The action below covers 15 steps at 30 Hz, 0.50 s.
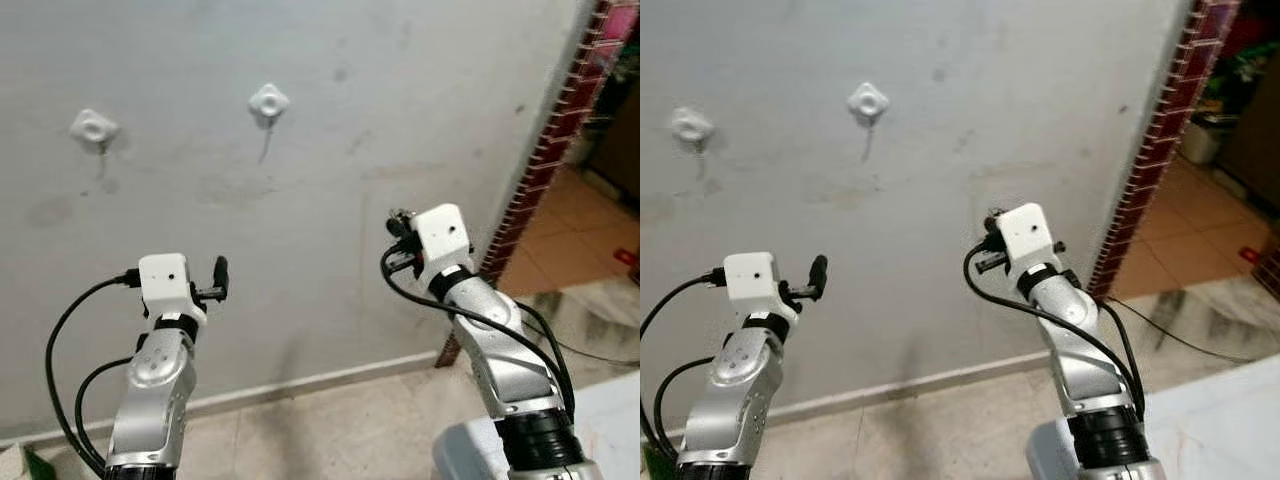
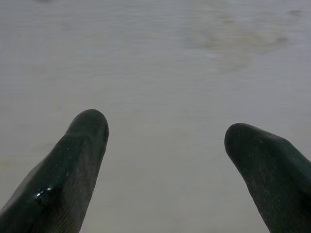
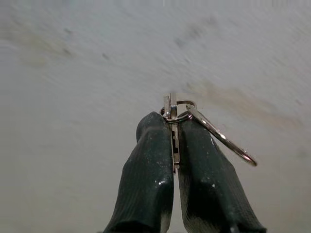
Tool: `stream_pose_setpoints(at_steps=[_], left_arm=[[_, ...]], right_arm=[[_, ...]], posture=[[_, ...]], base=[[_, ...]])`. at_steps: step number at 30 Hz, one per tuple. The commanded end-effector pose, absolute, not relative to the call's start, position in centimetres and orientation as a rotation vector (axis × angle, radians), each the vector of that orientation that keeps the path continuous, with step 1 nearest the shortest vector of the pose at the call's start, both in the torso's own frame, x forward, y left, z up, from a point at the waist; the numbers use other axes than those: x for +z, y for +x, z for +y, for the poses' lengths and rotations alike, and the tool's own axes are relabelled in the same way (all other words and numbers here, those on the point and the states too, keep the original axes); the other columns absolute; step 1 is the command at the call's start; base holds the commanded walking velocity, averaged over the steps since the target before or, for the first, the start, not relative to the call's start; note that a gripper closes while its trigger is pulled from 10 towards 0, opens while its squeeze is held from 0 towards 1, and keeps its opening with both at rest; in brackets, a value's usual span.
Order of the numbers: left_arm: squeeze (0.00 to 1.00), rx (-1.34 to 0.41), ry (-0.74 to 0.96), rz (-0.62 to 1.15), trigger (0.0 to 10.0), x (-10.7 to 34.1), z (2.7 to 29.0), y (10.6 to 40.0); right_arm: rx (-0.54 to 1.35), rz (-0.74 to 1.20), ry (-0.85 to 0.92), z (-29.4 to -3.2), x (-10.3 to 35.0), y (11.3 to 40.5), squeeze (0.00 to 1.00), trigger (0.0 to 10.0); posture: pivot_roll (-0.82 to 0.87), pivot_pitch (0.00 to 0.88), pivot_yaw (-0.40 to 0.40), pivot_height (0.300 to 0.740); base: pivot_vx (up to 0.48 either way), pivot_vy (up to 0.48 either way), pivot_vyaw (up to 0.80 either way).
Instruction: Hang keys on a hook
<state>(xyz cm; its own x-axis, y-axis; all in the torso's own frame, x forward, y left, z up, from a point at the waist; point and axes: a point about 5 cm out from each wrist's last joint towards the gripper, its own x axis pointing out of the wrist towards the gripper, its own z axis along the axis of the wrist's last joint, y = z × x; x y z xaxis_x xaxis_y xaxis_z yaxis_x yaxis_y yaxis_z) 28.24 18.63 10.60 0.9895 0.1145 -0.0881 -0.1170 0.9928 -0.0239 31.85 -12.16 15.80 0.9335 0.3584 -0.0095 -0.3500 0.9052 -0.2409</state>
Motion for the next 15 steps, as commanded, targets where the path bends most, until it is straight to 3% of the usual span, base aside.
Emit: stream_pose_setpoints(at_steps=[1, 11, 15], left_arm=[[0.0, 0.122, -0.016, 0.084, 10.0, 10.83, 18.71, 28.37], [0.0, 0.128, -0.032, 0.096, 10.0, 10.71, 18.72, 28.3], [0.0, 0.125, -0.033, 0.097, 10.0, 10.73, 18.69, 28.37]], right_arm=[[0.379, -0.062, -0.241, -11.89, 16.39, 31.83, 0.0, 10.0], [0.378, -0.056, -0.238, -11.93, 16.27, 31.82, 0.0, 10.0], [0.377, -0.055, -0.237, -11.91, 16.26, 31.85, 0.0, 10.0]], posture=[[0.0, 0.007, 0.062, 0.74], [0.0, 0.007, 0.064, 0.74], [0.0, 0.005, 0.066, 0.74]], base=[[0.0, 0.0, 0.0], [0.0, 0.0, 0.0], [0.0, 0.432, 0.0]])
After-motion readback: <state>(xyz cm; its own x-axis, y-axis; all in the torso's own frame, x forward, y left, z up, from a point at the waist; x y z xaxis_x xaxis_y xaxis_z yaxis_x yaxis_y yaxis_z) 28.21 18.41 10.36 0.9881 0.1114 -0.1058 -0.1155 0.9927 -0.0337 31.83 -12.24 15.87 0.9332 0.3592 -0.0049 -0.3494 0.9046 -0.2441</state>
